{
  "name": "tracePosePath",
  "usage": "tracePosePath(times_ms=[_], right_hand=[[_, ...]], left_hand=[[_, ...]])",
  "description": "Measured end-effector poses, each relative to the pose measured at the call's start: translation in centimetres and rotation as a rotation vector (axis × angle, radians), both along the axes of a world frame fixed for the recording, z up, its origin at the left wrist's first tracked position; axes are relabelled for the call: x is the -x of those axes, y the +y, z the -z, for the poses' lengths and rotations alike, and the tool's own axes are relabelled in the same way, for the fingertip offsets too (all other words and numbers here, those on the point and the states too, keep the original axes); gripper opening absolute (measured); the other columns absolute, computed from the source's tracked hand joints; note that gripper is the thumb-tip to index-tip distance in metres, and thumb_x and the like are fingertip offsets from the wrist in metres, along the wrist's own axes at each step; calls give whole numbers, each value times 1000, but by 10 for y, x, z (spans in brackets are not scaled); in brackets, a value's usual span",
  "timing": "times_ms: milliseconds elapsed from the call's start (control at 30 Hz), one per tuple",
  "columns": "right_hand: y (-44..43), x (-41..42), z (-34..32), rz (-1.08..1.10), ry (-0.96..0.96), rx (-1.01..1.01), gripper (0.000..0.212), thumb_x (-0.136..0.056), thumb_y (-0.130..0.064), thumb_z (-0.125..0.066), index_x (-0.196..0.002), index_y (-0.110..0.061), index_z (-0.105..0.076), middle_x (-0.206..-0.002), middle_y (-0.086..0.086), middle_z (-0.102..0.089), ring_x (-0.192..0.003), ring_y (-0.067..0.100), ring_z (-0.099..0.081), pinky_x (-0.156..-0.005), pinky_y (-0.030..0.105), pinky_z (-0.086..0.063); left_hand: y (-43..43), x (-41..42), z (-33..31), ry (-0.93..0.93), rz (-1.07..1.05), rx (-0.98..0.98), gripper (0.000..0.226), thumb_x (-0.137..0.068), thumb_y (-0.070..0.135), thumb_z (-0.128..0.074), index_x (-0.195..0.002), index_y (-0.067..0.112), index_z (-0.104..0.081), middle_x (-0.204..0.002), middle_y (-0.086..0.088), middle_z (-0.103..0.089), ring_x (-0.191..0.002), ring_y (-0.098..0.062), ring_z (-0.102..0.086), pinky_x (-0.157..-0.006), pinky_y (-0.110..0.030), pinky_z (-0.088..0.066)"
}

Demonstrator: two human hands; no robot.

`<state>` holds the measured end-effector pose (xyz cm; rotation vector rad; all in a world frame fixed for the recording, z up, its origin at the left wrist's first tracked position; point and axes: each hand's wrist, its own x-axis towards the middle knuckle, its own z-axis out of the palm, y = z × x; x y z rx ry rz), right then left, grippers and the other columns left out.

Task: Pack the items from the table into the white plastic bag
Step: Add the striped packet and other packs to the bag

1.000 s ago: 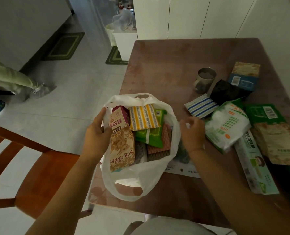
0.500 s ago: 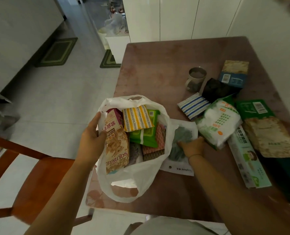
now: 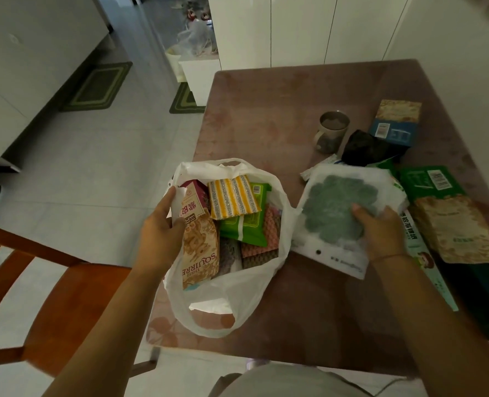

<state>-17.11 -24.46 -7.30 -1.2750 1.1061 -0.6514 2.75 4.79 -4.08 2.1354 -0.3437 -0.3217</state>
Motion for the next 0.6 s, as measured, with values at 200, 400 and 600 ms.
tracePosePath(times_ms=[200, 400, 600], right_hand=[[8, -19, -51, -84, -329, -259, 37, -91, -3, -54, -128, -1, -53, -125, 18, -60, -111, 33, -60, -92, 49, -51], [100, -87, -38, -508, 31, -221, 32, -83, 1, -63, -115, -1, -60, -114, 20, -65, -99, 33, -65, -85, 43, -56], [166, -152, -24, -696, 241, 163, 38, -83, -14, -66, -119, -5, -54, -119, 14, -60, -111, 29, -56, -89, 31, -47]], left_hand=[[-2, 0, -1, -7, -5, -7, 56, -92, 19, -55, -139, 41, -35, -99, 25, -58, -79, 6, -62, -77, -41, -55], [3, -1, -7, 17, 24, 78, 58, -90, 11, -56, -140, 33, -37, -104, 12, -68, -83, -6, -70, -64, -24, -58], [7, -2, -16, -46, 42, 110, 56, -88, 20, -61, -139, 32, -40, -95, 25, -66, -79, 2, -67, -56, -11, -51]])
